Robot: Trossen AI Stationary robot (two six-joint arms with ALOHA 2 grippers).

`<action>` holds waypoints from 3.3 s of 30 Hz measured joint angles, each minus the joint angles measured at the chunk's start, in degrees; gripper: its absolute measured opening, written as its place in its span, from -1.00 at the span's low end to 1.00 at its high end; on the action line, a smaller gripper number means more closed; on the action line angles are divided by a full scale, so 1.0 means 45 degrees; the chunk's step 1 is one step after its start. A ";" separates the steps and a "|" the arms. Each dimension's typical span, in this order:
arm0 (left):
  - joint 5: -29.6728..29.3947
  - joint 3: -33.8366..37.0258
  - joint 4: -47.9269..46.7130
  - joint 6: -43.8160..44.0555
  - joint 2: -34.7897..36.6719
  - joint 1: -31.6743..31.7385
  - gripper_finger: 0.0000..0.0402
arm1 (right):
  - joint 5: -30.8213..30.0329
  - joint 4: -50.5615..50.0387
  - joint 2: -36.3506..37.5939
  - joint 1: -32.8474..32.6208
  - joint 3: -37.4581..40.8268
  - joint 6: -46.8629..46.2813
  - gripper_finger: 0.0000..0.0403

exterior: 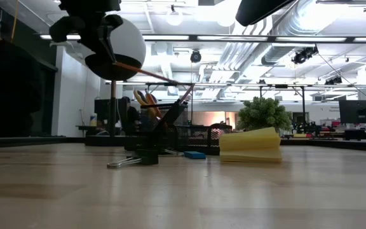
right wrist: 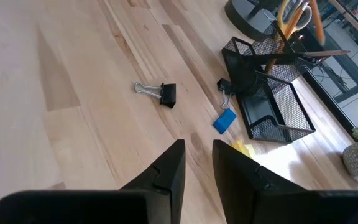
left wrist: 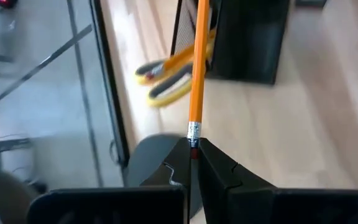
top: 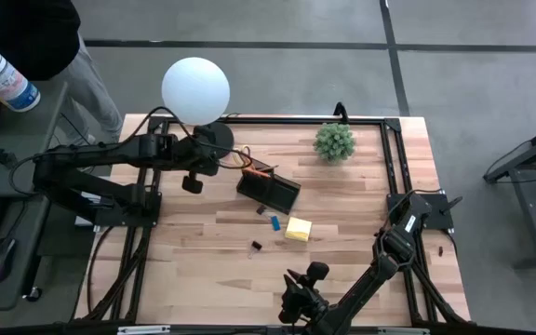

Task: Pick and place office supplies into organizer
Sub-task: Put the yellow pencil into the black organizer, then put the yellow sticky notes into the black organizer

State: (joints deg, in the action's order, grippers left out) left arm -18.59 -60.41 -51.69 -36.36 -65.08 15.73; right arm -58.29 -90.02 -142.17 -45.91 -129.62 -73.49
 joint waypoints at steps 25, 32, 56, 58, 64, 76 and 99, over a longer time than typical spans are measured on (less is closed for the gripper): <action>-0.3885 -0.0335 -0.0887 -0.2461 -0.1476 0.0000 -1.00 | -0.0328 0.0000 -0.0005 0.0143 0.0000 0.0049 -0.61; -0.4426 -0.1654 -0.0887 -0.3683 -0.1980 -0.0288 -1.00 | -0.0337 0.0000 -0.0005 0.0210 0.0000 0.0073 -0.61; -0.5618 -0.3209 -0.1518 -0.6949 -0.5215 -0.1341 -1.00 | -0.0380 0.0005 -0.0010 0.0204 0.0000 0.0073 -0.61; -0.5391 -0.3209 -0.1381 -0.6968 -0.5376 -0.1338 -1.00 | -0.0396 0.0005 -0.0010 0.0204 0.0000 0.0070 -0.61; -0.4680 -0.3212 -0.0712 -0.7557 -0.5634 -0.1331 -1.00 | -0.0551 0.0010 -0.0010 0.0204 0.0000 0.0059 -0.61; -0.3744 -0.3214 0.0120 -0.7859 -0.5969 -0.1316 -0.95 | -0.0598 0.0053 -0.0015 0.0204 0.0000 0.0060 -0.61; -0.5615 -0.3204 -0.0252 -0.3470 -0.5603 -0.0745 -0.43 | -0.0830 0.0030 -0.0015 0.0232 0.0000 0.0097 -0.61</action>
State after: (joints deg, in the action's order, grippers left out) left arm -43.85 -74.83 -52.82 -51.98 -90.29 12.37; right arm -62.03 -89.88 -142.23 -44.87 -129.62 -73.06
